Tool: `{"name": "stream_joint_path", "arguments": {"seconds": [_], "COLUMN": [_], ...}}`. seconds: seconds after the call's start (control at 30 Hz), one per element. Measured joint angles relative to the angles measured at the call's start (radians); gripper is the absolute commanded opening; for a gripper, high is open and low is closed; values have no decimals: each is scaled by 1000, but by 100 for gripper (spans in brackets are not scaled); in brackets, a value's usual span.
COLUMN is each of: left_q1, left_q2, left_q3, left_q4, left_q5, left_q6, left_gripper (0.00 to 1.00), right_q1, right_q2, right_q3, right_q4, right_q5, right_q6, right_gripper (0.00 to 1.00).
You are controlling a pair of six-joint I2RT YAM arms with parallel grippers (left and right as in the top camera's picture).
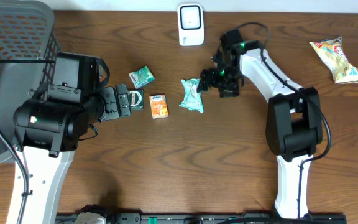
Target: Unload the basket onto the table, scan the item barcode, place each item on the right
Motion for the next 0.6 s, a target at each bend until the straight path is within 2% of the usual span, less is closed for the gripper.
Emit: {"name": "stream_joint_path", "arguments": {"seconds": [0.1,0.17,0.3,0.47,0.6], "left_q1": [0,0,0,0,0], "left_q2": [0,0,0,0,0], "left_q3": [0,0,0,0,0], "left_q4": [0,0,0,0,0], "left_q5": [0,0,0,0,0], "left_q6": [0,0,0,0,0], "left_gripper": [98,98,98,98,98], "right_q1": [14,37,115,217,299], "right_q2": [-8,-17,-30,-30,-30], "right_q3": [57,75,89,89,89], "right_q4": [-55,-56,-14,30,31], "right_q5": [58,75,118,250,440], "right_q6": [-7,-9,-11,4,65], "right_gripper": [89,86,63,69,69]}}
